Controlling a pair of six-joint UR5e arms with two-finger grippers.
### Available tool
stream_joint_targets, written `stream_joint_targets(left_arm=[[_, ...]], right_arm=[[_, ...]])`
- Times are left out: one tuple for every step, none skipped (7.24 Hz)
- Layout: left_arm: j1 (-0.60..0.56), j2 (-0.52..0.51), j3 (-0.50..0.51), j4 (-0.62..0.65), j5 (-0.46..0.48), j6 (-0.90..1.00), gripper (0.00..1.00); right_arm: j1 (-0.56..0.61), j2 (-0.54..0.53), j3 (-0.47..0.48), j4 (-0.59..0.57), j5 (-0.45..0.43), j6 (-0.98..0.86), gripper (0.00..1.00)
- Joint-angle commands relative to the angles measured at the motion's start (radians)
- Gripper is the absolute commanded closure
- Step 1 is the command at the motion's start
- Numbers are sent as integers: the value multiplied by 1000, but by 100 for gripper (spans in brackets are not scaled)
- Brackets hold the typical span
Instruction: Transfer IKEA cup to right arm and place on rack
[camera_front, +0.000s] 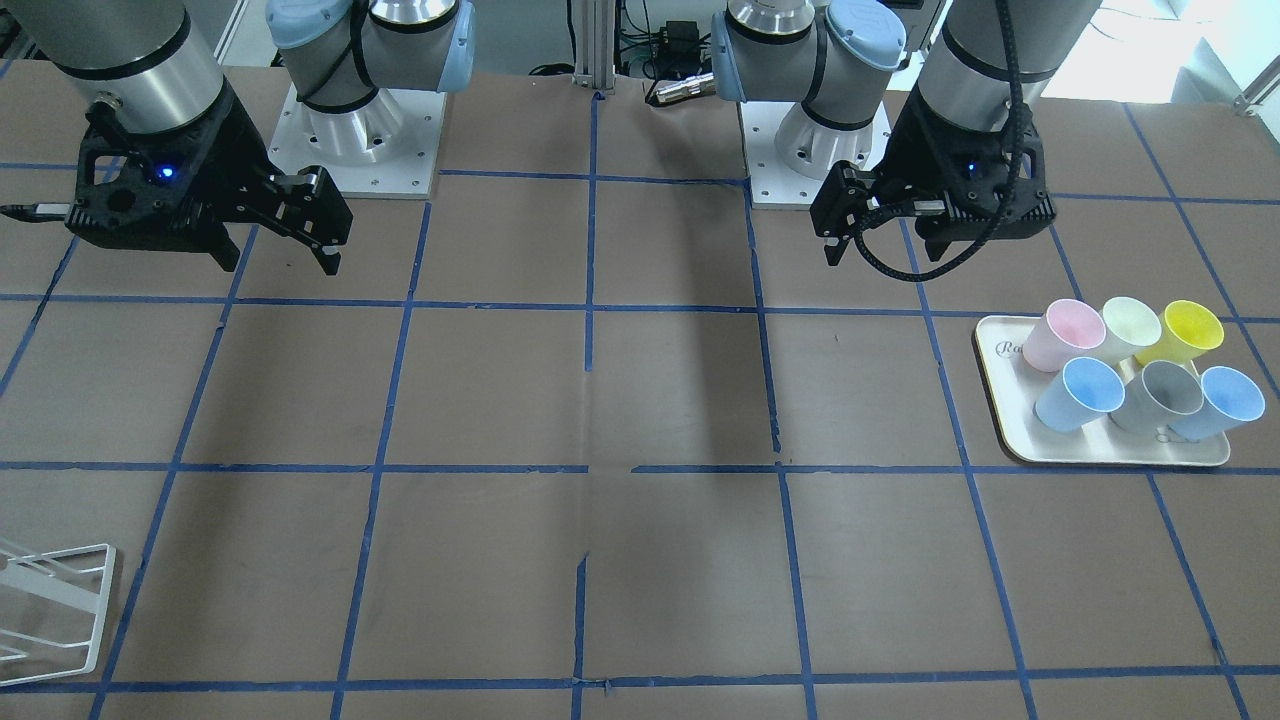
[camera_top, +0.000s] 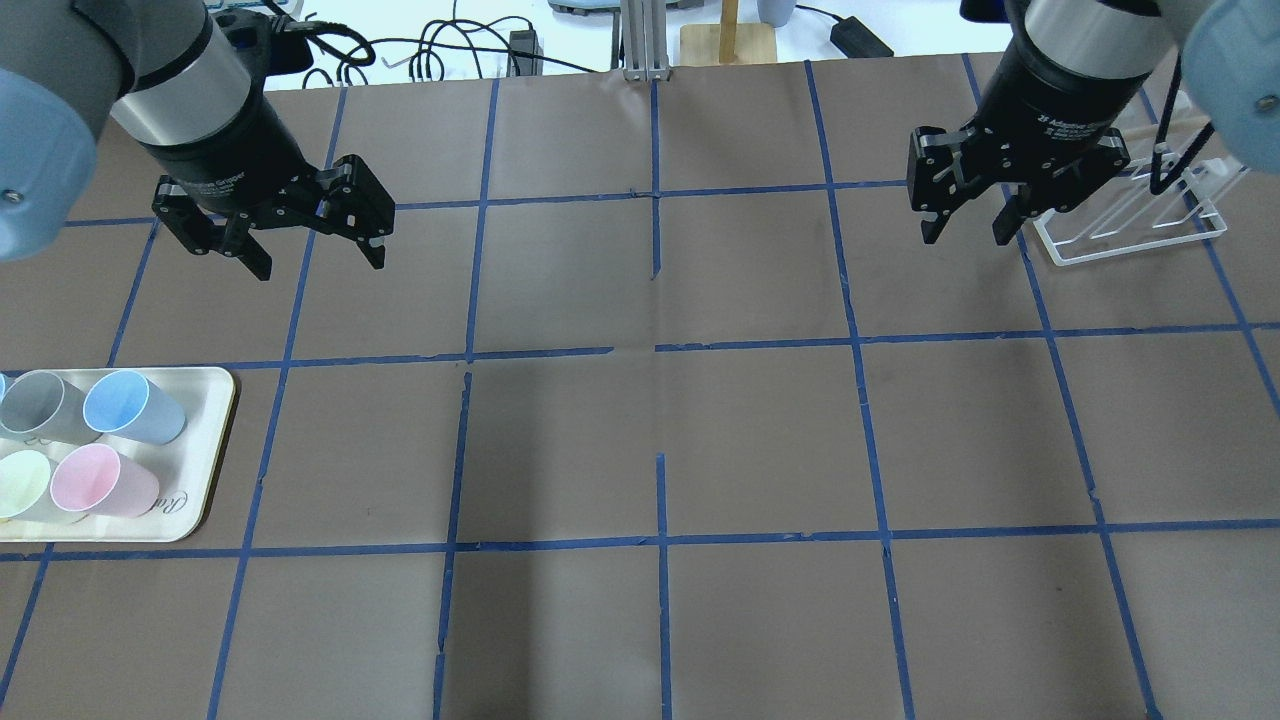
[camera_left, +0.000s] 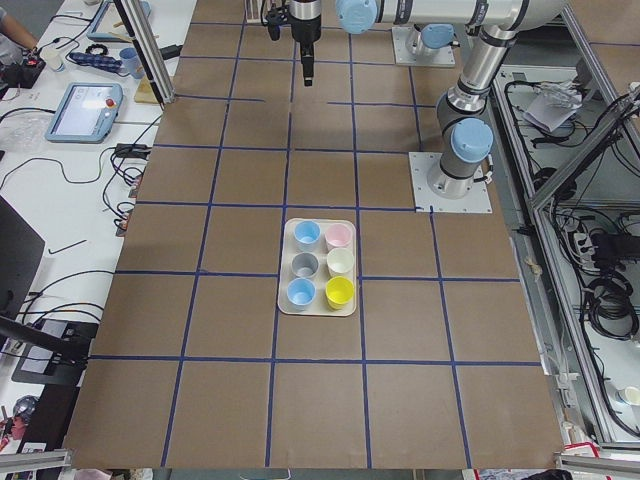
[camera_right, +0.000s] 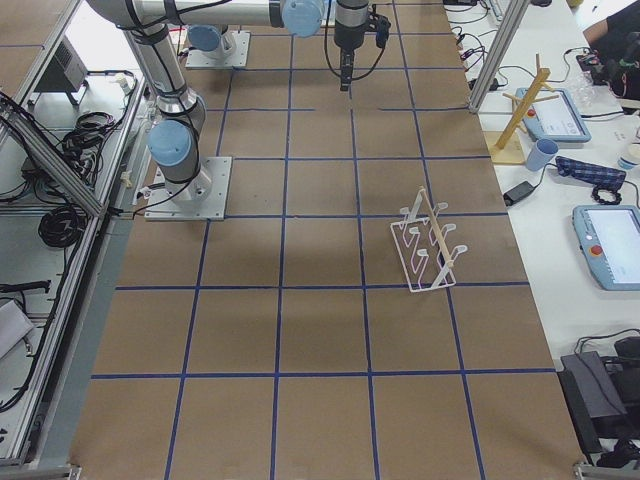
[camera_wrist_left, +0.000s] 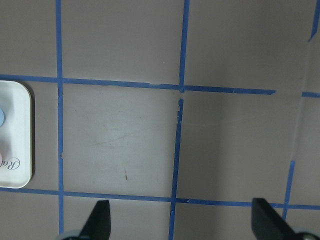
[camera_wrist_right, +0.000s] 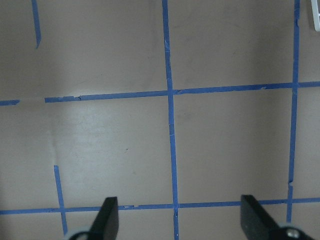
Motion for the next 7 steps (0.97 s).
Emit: stream_joint_targets(left_arm=[[0, -6, 1, 6, 1, 0, 0], [0, -4, 0, 7, 4, 2, 0], [3, -1, 0, 7, 1, 2, 0], [3, -1, 0, 7, -1, 2, 0], [3, 2, 0, 7, -2, 2, 0], [3, 0, 0, 6, -2, 0, 0], [3, -1, -2, 6, -2, 0, 0]], right_arm=[[-2, 5, -1, -20, 2, -12, 0], [-3, 6, 0, -19, -1, -12, 0], [-3, 6, 0, -19, -2, -10, 0], [-3, 6, 0, -19, 1, -12, 0], [-3, 9, 0, -19, 1, -12, 0], [-5, 21, 0, -14, -4, -10, 0], [-5, 23, 0, -19, -1, -10, 0]])
